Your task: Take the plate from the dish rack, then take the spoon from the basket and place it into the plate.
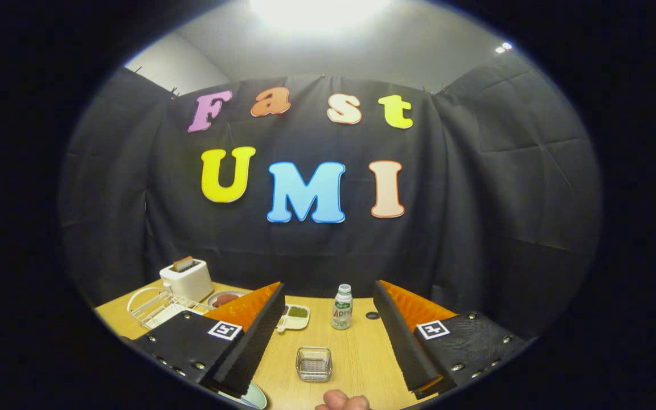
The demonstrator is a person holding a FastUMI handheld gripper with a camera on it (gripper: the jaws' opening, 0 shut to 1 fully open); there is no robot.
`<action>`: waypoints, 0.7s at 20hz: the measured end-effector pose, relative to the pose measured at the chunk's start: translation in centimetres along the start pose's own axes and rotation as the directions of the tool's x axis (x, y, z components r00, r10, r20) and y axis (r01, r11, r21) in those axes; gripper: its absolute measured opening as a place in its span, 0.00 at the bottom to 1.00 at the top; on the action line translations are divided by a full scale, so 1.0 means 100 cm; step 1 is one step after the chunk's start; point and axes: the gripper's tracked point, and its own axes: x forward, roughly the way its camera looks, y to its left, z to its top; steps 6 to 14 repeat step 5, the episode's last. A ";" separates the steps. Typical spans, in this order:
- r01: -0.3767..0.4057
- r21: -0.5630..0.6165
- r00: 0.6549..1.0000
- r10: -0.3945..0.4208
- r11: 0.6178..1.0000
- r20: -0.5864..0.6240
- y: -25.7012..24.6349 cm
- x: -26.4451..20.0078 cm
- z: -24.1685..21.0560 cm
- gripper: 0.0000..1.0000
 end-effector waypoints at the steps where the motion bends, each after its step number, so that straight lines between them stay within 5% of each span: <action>1: -0.008 0.012 1.000 0.008 1.000 0.016 -0.001 -0.001 0.000 0.96; 14: -0.013 0.037 1.000 0.013 0.999 0.010 -0.026 0.004 -0.018 0.96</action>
